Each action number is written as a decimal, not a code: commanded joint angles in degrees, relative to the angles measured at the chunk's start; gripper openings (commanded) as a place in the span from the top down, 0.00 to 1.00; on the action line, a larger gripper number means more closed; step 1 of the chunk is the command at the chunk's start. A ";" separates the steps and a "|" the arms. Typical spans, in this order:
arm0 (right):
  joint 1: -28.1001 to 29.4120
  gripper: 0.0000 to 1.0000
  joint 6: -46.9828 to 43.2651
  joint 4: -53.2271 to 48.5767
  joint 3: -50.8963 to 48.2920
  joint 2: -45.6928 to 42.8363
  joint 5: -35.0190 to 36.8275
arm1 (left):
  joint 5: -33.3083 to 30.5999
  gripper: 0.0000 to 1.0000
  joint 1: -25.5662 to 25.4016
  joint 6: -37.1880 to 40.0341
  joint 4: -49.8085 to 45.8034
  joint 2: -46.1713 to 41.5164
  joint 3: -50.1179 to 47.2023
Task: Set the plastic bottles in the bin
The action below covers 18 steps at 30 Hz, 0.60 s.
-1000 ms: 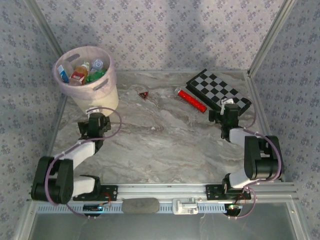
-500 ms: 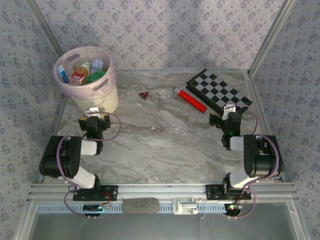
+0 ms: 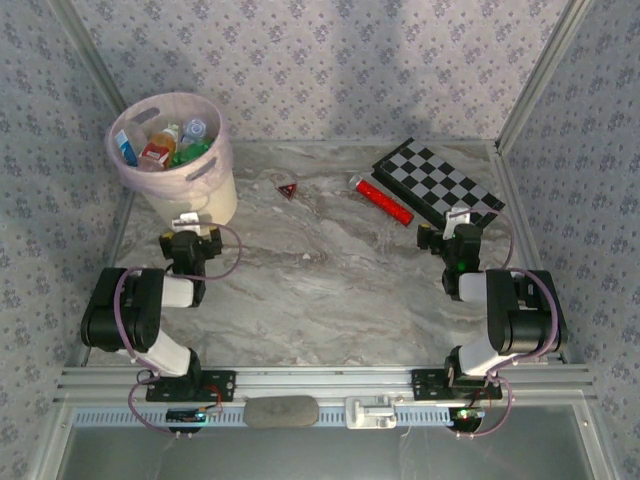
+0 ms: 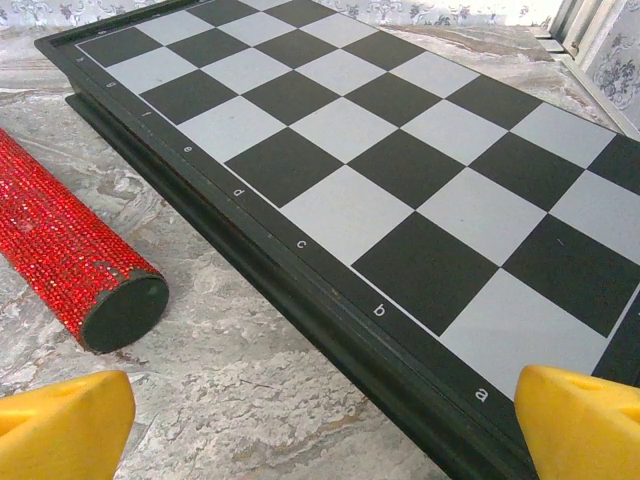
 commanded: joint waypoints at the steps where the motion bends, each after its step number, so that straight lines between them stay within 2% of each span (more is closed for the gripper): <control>1: 0.16 0.01 -0.24 1.42 -0.31 0.58 0.92 | 1.50 0.00 0.43 -1.05 -0.66 -0.51 1.31; 18: 0.19 0.01 -0.24 1.44 -0.29 0.59 0.93 | 2.79 0.00 1.11 -1.46 -1.34 -0.53 1.65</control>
